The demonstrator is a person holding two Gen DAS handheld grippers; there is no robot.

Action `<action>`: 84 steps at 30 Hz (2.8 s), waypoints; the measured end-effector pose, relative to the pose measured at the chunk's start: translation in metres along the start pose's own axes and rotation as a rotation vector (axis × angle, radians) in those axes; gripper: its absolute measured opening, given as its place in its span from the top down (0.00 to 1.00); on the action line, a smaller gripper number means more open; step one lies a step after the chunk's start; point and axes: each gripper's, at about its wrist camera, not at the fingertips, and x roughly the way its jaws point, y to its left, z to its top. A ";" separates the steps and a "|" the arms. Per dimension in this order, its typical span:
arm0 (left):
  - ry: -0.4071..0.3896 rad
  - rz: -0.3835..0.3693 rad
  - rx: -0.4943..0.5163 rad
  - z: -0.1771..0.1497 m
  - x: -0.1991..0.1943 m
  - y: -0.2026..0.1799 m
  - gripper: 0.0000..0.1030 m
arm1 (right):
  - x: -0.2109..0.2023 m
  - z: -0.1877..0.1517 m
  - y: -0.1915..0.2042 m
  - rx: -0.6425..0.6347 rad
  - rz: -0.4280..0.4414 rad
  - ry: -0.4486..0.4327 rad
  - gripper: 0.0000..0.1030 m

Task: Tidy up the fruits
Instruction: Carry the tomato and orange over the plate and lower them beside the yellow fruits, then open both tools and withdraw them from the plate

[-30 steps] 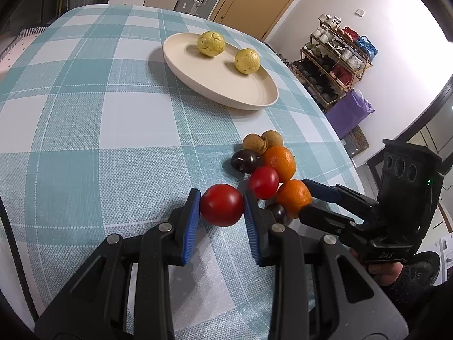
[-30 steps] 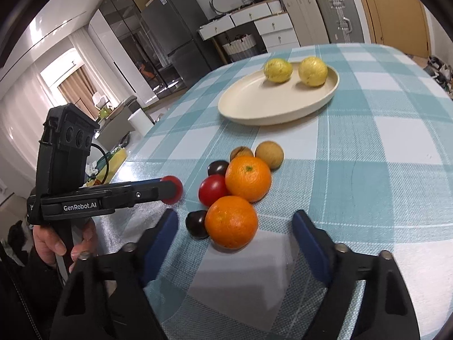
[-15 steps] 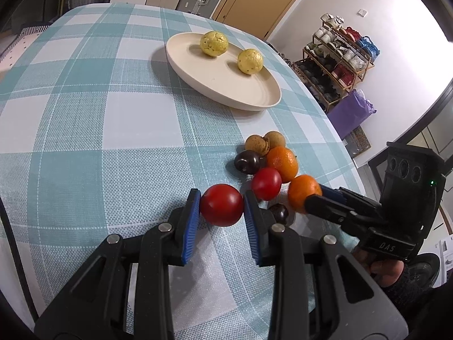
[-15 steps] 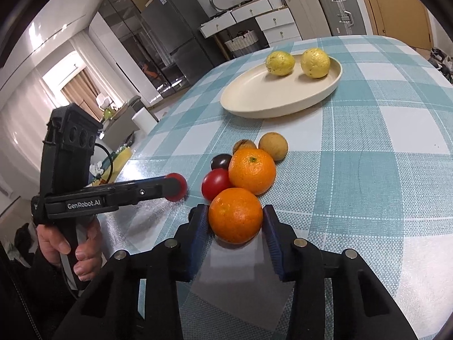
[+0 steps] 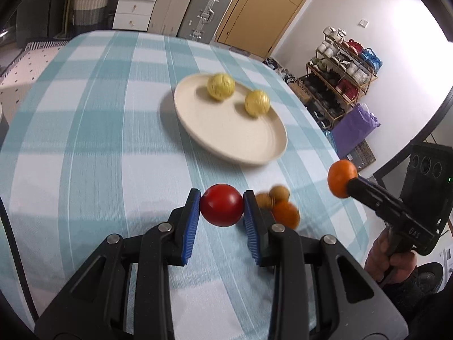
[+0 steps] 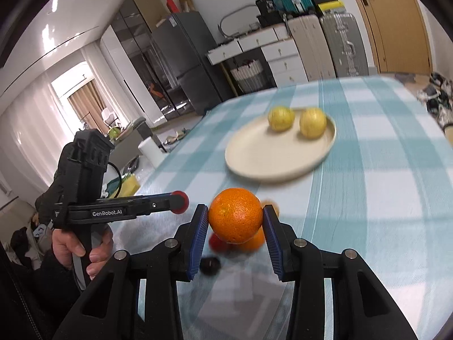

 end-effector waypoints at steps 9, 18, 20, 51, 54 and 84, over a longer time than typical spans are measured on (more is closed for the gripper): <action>-0.040 0.018 0.030 0.062 0.016 -0.004 0.73 | 0.018 0.063 -0.005 -0.075 -0.019 -0.038 0.61; -0.022 0.010 0.032 0.112 0.061 -0.001 0.73 | 0.057 0.105 -0.026 -0.079 -0.040 -0.015 0.61; -0.016 0.014 0.031 0.120 0.072 0.001 0.73 | 0.064 0.110 -0.030 -0.077 -0.042 -0.014 0.61; 0.050 0.008 -0.008 0.165 0.165 0.033 0.73 | 0.155 0.121 -0.061 -0.144 -0.218 0.083 0.61; 0.048 0.004 -0.006 0.166 0.165 0.034 0.73 | 0.159 0.119 -0.057 -0.176 -0.239 0.083 0.61; -0.038 0.086 -0.006 0.118 0.076 0.012 0.38 | 0.088 0.101 -0.044 -0.103 -0.192 -0.062 0.21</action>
